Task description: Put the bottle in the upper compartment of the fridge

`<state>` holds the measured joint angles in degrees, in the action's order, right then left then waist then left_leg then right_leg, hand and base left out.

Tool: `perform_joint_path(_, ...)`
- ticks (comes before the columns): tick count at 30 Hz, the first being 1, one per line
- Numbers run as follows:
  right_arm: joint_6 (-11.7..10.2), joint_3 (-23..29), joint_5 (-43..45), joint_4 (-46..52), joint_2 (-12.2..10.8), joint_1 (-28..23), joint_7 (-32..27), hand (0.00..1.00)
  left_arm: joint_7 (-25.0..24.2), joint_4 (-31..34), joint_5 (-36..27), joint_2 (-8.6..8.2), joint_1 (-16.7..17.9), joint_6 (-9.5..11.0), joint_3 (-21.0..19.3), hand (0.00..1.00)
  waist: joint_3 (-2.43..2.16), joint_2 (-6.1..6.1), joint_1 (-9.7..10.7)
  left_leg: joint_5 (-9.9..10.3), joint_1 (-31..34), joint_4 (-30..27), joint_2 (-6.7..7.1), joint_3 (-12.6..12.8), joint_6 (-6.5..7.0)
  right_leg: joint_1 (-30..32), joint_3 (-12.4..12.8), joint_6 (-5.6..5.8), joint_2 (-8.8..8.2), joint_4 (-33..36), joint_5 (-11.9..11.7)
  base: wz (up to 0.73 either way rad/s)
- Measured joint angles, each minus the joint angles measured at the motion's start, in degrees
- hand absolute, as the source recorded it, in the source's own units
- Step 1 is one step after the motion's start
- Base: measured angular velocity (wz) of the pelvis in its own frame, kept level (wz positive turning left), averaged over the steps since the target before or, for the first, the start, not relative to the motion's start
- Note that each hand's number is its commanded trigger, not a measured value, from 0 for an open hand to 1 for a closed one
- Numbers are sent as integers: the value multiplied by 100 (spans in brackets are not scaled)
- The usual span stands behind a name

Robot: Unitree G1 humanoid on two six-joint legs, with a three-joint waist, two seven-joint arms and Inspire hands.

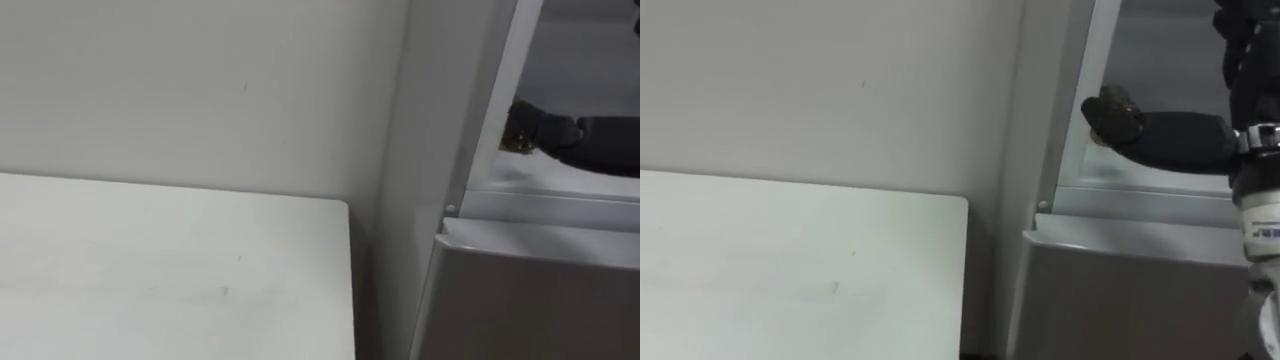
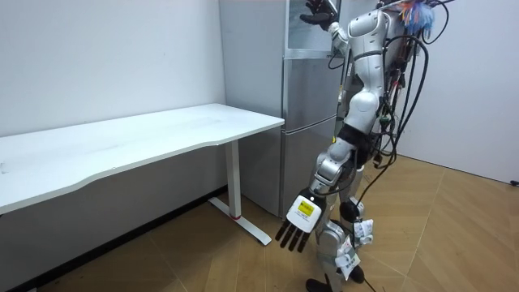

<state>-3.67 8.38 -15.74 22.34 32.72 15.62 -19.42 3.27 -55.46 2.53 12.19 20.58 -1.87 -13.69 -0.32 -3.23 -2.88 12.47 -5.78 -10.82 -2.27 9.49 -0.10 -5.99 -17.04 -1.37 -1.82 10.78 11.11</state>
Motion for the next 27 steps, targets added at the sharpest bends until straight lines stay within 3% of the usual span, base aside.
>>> perform_joint_path(2,-157,90,3,275,-205,-187,38,0,4,1,48,-25,9,63,33,0,-3,10,12,0,-43,7,-2,59,0,2,46,0,7,-2,0,-9)
perform_joint_path(8,-263,145,-56,341,-612,-574,126,0,45,-20,45,-89,14,161,58,0,6,21,103,1,-77,57,-6,150,0,-3,137,2,13,14,-2,-8)
perform_joint_path(12,-264,182,-549,542,-688,-857,308,0,140,-56,43,-173,20,248,88,0,-2,64,133,2,-95,84,-9,211,0,2,224,9,32,14,-9,-8)
perform_joint_path(16,-406,210,-896,680,-827,-1093,518,0,223,-407,48,-227,12,367,100,0,-9,160,193,3,-175,132,-15,305,0,-16,296,6,39,17,-17,-11)
perform_joint_path(23,-443,265,-1110,735,-1274,-1768,904,0,395,-429,52,-361,31,366,103,0,-14,260,287,47,-134,86,-67,438,-18,116,444,-18,89,89,-41,-13)
perform_joint_path(27,-444,389,-1141,742,-1327,-1824,910,0,408,-421,47,-416,-10,380,164,0,-37,353,353,63,-87,41,-101,579,-23,209,572,-37,115,129,-52,-14)
